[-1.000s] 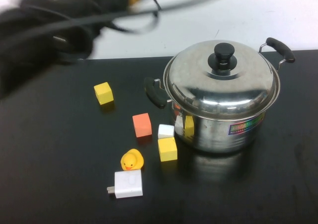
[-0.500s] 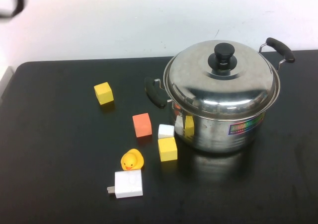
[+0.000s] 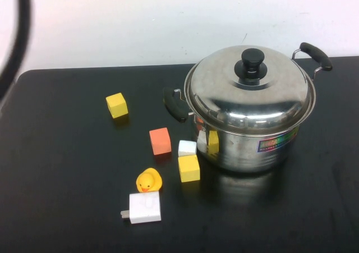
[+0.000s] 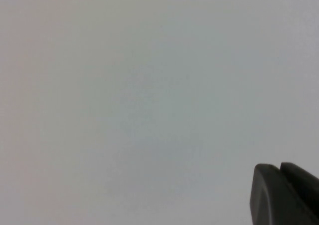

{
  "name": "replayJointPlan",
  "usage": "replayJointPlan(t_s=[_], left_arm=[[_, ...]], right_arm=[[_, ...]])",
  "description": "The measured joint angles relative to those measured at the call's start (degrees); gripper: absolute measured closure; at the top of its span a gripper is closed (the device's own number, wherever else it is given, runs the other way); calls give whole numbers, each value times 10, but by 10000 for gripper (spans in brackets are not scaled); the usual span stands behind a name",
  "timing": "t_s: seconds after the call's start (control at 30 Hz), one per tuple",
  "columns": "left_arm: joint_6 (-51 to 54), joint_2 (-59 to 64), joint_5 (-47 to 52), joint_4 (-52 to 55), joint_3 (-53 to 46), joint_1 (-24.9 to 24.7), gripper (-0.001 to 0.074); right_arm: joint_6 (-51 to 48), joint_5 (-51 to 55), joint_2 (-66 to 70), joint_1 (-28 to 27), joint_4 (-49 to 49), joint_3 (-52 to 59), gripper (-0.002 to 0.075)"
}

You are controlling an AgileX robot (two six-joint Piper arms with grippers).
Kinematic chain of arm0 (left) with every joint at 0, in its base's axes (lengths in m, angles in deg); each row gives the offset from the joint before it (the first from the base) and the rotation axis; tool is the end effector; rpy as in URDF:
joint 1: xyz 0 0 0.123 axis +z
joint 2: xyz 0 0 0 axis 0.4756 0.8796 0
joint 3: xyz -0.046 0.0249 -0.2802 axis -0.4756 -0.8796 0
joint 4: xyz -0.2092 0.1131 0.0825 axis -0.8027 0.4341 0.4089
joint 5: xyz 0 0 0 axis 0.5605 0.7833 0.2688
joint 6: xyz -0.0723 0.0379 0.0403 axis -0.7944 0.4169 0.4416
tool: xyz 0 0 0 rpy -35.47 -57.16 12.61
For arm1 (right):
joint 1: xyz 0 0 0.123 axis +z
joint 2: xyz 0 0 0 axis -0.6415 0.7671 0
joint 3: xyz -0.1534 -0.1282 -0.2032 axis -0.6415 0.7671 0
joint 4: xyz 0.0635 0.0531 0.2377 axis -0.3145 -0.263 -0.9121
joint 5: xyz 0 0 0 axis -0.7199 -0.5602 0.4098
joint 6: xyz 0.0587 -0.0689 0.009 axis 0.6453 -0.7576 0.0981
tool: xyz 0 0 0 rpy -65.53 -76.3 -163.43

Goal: Cover the pot

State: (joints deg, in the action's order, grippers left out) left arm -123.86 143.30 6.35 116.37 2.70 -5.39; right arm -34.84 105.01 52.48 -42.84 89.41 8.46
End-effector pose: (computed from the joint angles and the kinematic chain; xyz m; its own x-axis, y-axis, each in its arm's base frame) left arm 0.1711 -0.0983 0.4919 0.3323 0.0544 -0.9416 0.3665 0.9124 0.1821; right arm 0.0526 -0.0033 0.1765 -0.2659 0.0279 -0.9636 0.0623 0.9980 0.0117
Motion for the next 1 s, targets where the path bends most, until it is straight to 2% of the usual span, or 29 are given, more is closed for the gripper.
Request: replayJointPlan(t_s=[0.3, 0.4, 0.53, 0.77, 1.0], left_arm=[[1, -20, -40, -1, -1, 8, 735], [3, -64, -94, 0, -1, 39, 735], [-64, -136, -140, 1, -18, 100, 735], [-117, -249, -138, 2, -143, 164, 735], [-139, -318, -124, 2, -290, 172, 735]], right_arm=[[0, 0, 0, 0, 0, 0, 728], [0, 0, 0, 0, 0, 0, 728], [0, 0, 0, 0, 0, 0, 728], [0, 0, 0, 0, 0, 0, 728], [0, 0, 0, 0, 0, 0, 728]])
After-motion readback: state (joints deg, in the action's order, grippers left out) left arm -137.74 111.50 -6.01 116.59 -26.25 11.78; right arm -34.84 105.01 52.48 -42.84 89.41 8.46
